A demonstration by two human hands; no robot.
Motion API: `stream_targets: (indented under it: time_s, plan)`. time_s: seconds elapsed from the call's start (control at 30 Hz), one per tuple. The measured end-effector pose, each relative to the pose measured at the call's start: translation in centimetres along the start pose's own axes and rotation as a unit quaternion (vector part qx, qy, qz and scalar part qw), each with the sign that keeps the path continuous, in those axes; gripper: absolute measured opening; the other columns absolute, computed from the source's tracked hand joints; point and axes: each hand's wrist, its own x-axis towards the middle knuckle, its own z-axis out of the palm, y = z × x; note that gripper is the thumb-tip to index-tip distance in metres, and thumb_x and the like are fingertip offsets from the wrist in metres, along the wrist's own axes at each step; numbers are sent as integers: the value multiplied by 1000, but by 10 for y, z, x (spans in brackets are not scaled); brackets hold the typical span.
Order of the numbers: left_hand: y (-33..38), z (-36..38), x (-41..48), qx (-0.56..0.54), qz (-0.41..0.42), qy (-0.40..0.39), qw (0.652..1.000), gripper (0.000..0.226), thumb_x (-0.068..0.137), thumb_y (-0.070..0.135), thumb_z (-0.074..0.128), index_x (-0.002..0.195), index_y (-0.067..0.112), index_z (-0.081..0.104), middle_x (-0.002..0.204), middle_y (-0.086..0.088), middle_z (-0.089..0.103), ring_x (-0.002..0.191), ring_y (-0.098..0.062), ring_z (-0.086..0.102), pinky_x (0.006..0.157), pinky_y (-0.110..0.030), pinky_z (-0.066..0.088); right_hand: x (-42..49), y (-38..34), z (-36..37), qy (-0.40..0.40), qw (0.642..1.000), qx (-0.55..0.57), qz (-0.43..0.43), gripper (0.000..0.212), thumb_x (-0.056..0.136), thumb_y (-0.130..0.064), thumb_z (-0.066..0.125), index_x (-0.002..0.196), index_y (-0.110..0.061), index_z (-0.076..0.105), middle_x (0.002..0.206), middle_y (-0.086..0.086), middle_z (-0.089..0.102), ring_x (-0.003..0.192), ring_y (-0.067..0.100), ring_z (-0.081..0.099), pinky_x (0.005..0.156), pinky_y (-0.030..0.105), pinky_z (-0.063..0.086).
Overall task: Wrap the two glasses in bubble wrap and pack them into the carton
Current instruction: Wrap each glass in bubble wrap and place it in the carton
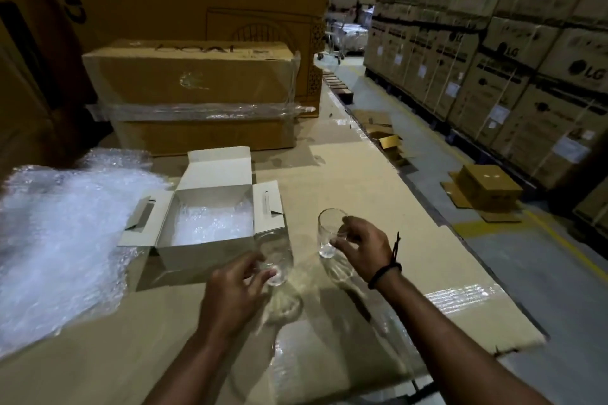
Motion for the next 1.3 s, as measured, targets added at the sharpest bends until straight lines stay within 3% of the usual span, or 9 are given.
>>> stream_targets:
  time_s: [0.1, 0.3, 0.57, 0.73, 0.87, 1.0, 1.07, 1.2, 1.3]
  plan:
    - [-21, -32, -7, 18, -24, 33, 999, 28, 68, 23, 89, 88, 31, 70, 76, 16, 67, 72, 2, 67, 66, -18, 51, -19, -24, 11, 6, 998, 61, -21, 21, 73, -18, 79, 85, -4, 69, 94, 11, 68, 80, 22, 66, 71, 37, 58]
    - [-51, -87, -11, 46, -65, 81, 994, 26, 70, 12, 86, 92, 18, 73, 82, -4, 73, 74, -10, 70, 65, -4, 45, -41, -79, 61, -26, 991, 106, -74, 24, 75, -30, 74, 87, -10, 70, 96, 6, 69, 85, 15, 64, 70, 30, 57]
    - [-81, -112, -11, 105, -49, 75, 990, 25, 72, 15, 85, 95, 15, 74, 84, -4, 76, 79, -18, 73, 72, -36, 57, -43, -121, 117, -42, 993, 82, -76, 16, 73, -22, 77, 80, -12, 67, 83, 2, 66, 75, 13, 57, 67, 28, 49]
    - [-88, -114, -6, 83, -65, 76, 992, 32, 78, 19, 81, 109, 16, 73, 92, -4, 76, 84, -18, 73, 75, -31, 57, -43, -121, 134, -37, 997, 57, -42, 16, 72, -18, 80, 80, -9, 69, 84, 6, 67, 76, 22, 63, 69, 34, 54]
    - [-90, -118, -4, 79, -78, 51, 993, 43, 81, 27, 78, 122, 20, 68, 101, -5, 75, 89, -21, 72, 77, -29, 55, -44, -119, 138, -33, 998, 52, -9, 14, 76, -20, 78, 82, -12, 68, 81, 3, 66, 75, 19, 61, 69, 33, 53]
    - [-95, -127, -9, 57, -97, 6, 994, 54, 81, 35, 77, 132, 32, 59, 108, -8, 73, 96, -17, 70, 81, -28, 55, -42, -120, 145, -71, 996, 55, 4, 18, 74, -19, 78, 89, -14, 69, 89, 0, 65, 85, 23, 63, 80, 41, 54]
    - [-97, -134, -14, 37, -106, 8, 994, 60, 79, 40, 78, 134, 38, 55, 110, -6, 73, 101, -17, 69, 84, -30, 55, -46, -127, 143, -52, 999, 5, -11, 28, 72, -23, 80, 97, -14, 70, 104, 8, 64, 98, 27, 61, 88, 35, 50]
    - [-122, -164, -26, 101, -79, 101, 987, 43, 83, 32, 75, 123, 17, 67, 118, -8, 69, 111, -27, 61, 90, -30, 46, -68, -153, 140, 105, 984, -65, -127, 25, 78, -31, 67, 94, -12, 70, 104, 11, 63, 93, 27, 60, 80, 37, 48]
    - [-164, -188, -19, 236, -116, 91, 960, 44, 83, 31, 75, 123, 13, 66, 131, -12, 62, 124, -34, 51, 103, -42, 38, -91, -181, 165, -6, 969, -18, -245, 25, 86, -26, 56, 95, -6, 68, 100, 12, 65, 91, 25, 60, 80, 33, 48]
